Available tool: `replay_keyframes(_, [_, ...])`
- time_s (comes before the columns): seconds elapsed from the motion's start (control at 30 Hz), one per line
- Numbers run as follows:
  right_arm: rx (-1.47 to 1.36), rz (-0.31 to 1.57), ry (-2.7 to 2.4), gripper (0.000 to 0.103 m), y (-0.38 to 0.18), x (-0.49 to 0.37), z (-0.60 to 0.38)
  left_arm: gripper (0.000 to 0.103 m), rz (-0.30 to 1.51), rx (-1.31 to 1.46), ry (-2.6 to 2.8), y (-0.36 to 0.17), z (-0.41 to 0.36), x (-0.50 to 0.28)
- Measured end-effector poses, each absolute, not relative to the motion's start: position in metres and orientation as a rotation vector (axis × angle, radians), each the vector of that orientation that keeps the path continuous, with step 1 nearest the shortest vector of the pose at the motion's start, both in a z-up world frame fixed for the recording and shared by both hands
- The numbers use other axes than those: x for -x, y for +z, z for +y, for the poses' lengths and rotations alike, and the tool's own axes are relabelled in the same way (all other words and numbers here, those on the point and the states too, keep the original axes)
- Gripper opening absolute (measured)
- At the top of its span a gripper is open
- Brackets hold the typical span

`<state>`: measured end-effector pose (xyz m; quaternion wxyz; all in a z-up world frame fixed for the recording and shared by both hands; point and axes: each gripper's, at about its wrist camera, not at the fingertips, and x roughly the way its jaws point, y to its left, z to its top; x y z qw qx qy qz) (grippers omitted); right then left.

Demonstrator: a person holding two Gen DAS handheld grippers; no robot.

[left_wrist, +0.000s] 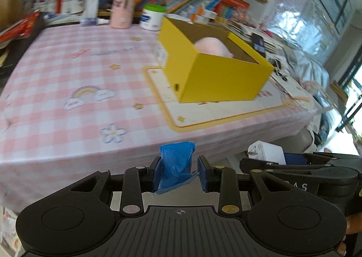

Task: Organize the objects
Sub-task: 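Carry the charger and blue eraser in both tools over the yellow box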

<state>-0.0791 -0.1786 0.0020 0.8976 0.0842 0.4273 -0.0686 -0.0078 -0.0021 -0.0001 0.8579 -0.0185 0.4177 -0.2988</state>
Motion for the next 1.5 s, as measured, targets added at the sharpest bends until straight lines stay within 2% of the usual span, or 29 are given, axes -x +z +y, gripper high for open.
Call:
replay_keyframes(0.93, [-0.25, 0.831, -0.162, 0.064, 0.012, 0.028, -0.313, 0.031, 0.801, -0.015, -0.627, 0.019, -0.121, -0.033])
replay_keyframes(1.3, [-0.109, 0.575, -0.164, 0.064, 0.062, 0.001, -0.357, 0.031, 0.687, 0.0, -0.589, 0.052, -0.158, -0.072])
replay_keyframes(1.5, [-0.006, 0.552, -0.063, 0.064, 0.071, -0.039, -0.366, 0.031, 0.648, 0.006, -0.554, 0.065, -0.179, -0.097])
